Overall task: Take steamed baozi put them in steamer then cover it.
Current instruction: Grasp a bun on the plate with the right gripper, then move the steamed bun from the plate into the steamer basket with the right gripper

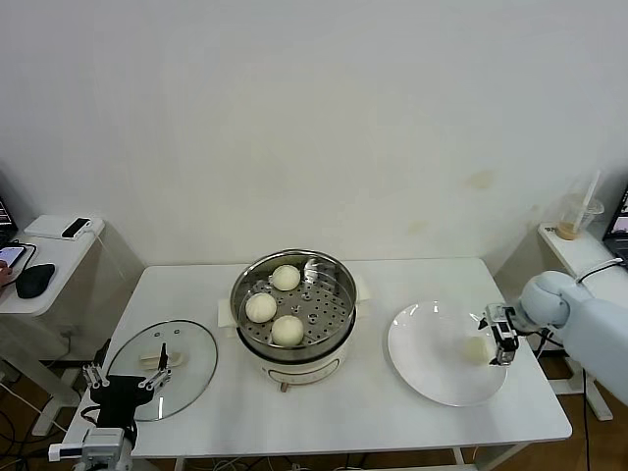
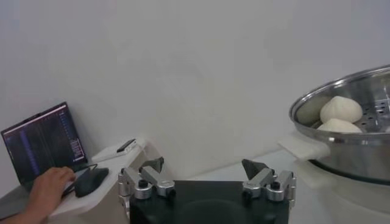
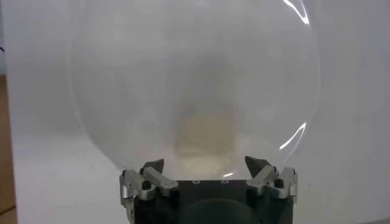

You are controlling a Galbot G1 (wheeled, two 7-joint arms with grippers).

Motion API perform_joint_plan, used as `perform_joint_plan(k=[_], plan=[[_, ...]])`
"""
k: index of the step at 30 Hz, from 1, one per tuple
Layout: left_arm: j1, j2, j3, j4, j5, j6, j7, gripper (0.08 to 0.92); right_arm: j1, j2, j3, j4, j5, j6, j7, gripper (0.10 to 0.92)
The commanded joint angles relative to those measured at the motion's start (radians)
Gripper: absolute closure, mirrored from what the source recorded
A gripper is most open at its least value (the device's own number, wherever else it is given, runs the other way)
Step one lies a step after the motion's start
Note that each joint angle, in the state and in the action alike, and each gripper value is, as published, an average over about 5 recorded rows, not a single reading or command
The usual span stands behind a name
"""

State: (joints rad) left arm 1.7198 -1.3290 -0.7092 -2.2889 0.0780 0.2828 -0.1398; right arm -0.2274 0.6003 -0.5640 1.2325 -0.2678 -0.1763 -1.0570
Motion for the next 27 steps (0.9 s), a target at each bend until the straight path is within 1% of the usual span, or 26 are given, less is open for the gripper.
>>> perform_joint_plan(k=[1,6,17,22,27], plan=[[0.0,-0.001,0.002,0.001,-0.001,0.002,0.001,0.177,-0.02,0.045,0.019,-0.042,-0.016,-0.001,0.009,0.21],[0.0,-0.003,0.003,0.001,-0.001,0.002,0.001,0.177,-0.022,0.047,0.016,-0.044,-0.019,-0.003,0.005,0.247],[-0.002,-0.002,0.006,0.002,0.0,0.002,-0.001,0.177,0.001,0.043,0.011,-0.038,-0.008,-0.012,-0.014,0.394],[-0.002,-0.001,0.005,-0.004,0.0,0.003,-0.001,0.177,0.069,0.013,-0.031,0.001,0.031,-0.026,-0.03,0.413],[-0.004,0.001,0.005,-0.008,-0.002,0.003,-0.001,0.177,0.226,-0.041,-0.153,0.099,0.128,-0.064,-0.045,0.414]])
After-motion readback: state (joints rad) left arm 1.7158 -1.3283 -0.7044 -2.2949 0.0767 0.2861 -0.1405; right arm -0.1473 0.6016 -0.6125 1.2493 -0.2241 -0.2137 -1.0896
